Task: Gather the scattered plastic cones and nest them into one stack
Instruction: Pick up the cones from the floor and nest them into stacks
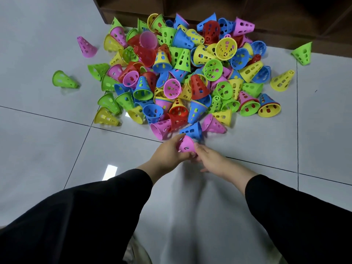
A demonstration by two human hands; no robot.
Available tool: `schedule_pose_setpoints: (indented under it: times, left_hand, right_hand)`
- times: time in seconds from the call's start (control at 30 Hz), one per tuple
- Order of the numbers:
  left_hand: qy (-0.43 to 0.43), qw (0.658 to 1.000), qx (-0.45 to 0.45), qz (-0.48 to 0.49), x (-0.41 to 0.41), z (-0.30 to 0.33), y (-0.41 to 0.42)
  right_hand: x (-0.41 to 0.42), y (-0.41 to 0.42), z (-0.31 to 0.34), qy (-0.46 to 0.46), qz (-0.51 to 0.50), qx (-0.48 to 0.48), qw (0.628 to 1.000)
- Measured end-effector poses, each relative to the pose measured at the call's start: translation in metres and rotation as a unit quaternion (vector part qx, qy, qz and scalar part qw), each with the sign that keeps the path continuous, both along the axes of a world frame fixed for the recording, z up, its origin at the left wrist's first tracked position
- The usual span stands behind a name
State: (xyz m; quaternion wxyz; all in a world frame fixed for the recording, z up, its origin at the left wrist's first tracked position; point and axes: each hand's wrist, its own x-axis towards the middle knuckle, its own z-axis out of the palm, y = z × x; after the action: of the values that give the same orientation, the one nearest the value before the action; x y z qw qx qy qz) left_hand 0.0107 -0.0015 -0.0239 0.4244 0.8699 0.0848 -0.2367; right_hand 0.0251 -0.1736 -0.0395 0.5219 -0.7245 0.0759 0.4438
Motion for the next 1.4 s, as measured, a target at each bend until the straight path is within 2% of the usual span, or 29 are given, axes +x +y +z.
schedule_pose_setpoints:
  times: [0.03,0.1,0.17,0.2,0.27,0.33,0.5,0.6,0.67,0.73,0.8,0.87,0.93,1.03,1.17,1.27,1.4]
  left_hand:
    - [0.005,1.000,0.028,-0.003,0.000,-0.001,0.005]
    - [0.009,0.992,0.122,-0.032,-0.001,-0.008,0.015]
    - [0.021,0.972,0.215,-0.094,-0.002,-0.015,0.026]
    - [0.040,0.961,0.247,-0.117,-0.002,-0.016,0.029]
    - [0.061,0.944,0.288,-0.150,-0.001,-0.018,0.031]
    - [0.051,0.942,0.295,-0.155,0.002,-0.023,0.029]
    - [0.002,0.965,0.225,-0.136,0.000,-0.030,0.032]
    - [-0.108,0.962,0.248,-0.039,0.001,-0.022,0.042]
    - [-0.104,0.959,0.254,0.065,0.010,-0.020,0.046]
    - [-0.031,0.961,0.226,0.155,0.024,-0.024,0.048]
    - [0.060,0.956,0.129,0.255,0.037,-0.032,0.048]
    - [0.108,0.931,0.010,0.348,0.044,-0.038,0.043]
    - [0.128,0.909,-0.056,0.393,0.047,-0.039,0.036]
    - [0.115,0.891,-0.110,0.426,0.050,-0.036,0.032]
    - [0.090,0.908,-0.093,0.398,0.046,-0.029,0.041]
    - [0.030,0.910,-0.087,0.404,0.041,-0.019,0.051]
    - [0.006,0.888,-0.182,0.422,0.036,0.001,0.058]
  right_hand:
    - [0.000,0.003,-0.005,-0.011,0.016,-0.015,1.000]
    - [0.006,0.008,-0.018,-0.107,0.022,-0.083,0.990]
    - [0.020,0.007,-0.029,-0.207,-0.039,-0.171,0.962]
    - [0.027,0.007,-0.033,-0.205,-0.084,-0.184,0.958]
    - [0.038,0.010,-0.038,-0.133,-0.139,-0.146,0.970]
    - [0.044,0.012,-0.045,-0.079,-0.142,-0.127,0.979]
    - [0.053,0.019,-0.058,-0.103,-0.162,-0.139,0.971]
    - [0.056,0.022,-0.054,-0.135,-0.135,-0.156,0.969]
    - [0.058,0.024,-0.046,-0.128,-0.163,-0.147,0.967]
    - [0.058,0.025,-0.042,-0.079,-0.213,-0.118,0.967]
    - [0.056,0.024,-0.043,-0.031,-0.251,-0.092,0.963]
    - [0.054,0.020,-0.045,-0.002,-0.282,-0.061,0.958]
    - [0.054,0.015,-0.044,0.014,-0.303,-0.037,0.952]
    - [0.052,0.008,-0.042,0.005,-0.304,-0.050,0.951]
    - [0.048,-0.002,-0.036,-0.048,-0.251,-0.122,0.959]
    - [0.042,-0.005,-0.026,-0.073,-0.218,-0.152,0.961]
    - [0.031,-0.011,-0.020,-0.123,-0.127,-0.207,0.962]
